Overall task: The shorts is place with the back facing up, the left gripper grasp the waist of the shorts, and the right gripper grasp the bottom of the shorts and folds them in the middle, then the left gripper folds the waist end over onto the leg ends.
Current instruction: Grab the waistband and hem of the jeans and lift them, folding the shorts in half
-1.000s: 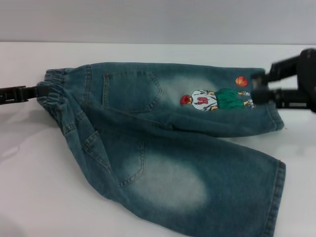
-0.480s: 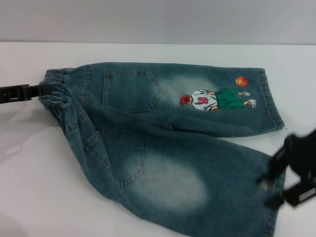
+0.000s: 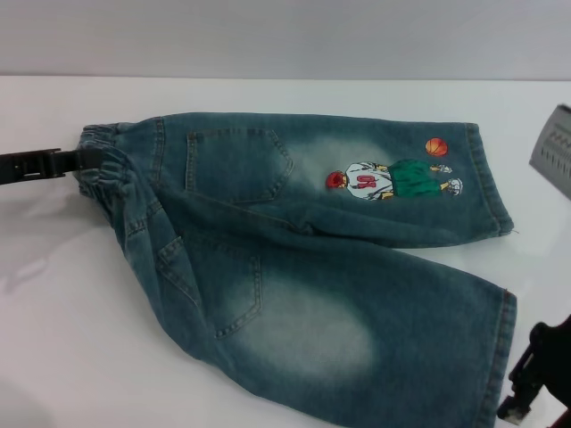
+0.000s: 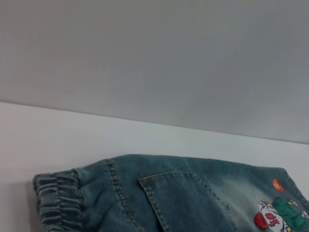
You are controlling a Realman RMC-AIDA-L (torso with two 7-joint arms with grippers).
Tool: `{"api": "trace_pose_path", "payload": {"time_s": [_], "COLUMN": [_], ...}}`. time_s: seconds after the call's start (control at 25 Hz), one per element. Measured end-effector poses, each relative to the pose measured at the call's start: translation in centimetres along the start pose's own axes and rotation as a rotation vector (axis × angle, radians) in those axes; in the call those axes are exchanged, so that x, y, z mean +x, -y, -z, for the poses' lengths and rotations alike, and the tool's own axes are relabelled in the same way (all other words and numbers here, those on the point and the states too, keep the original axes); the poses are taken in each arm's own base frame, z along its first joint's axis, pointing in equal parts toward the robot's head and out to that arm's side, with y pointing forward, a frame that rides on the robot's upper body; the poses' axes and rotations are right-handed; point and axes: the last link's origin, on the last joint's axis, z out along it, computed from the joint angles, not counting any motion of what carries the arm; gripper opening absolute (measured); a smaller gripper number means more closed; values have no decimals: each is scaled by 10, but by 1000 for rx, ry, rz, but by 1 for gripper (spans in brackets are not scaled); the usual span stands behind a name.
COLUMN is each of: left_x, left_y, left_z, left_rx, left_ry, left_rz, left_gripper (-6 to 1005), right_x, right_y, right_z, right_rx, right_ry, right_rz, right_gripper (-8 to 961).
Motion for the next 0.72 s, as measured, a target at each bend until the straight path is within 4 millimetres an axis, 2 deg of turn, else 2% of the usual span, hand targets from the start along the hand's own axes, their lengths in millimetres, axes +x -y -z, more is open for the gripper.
{"api": "trace_pose_path", "payload": {"time_s": [0.44, 0.72], "left_x": [0, -2], "left_y": [-1, -2], "left_z": [-4, -6], "left_rx": [1, 2], "left_ry": [-5, -10], "left_rz": [5, 5], "left_gripper": [46, 46], "right_x": [9, 14], "right_y": [3, 9], "right_z": [-15, -25], "right_rx": [-66, -46], "right_ry": [-84, -98], "right_rz": [-22, -35], "right_gripper": [526, 526]}}
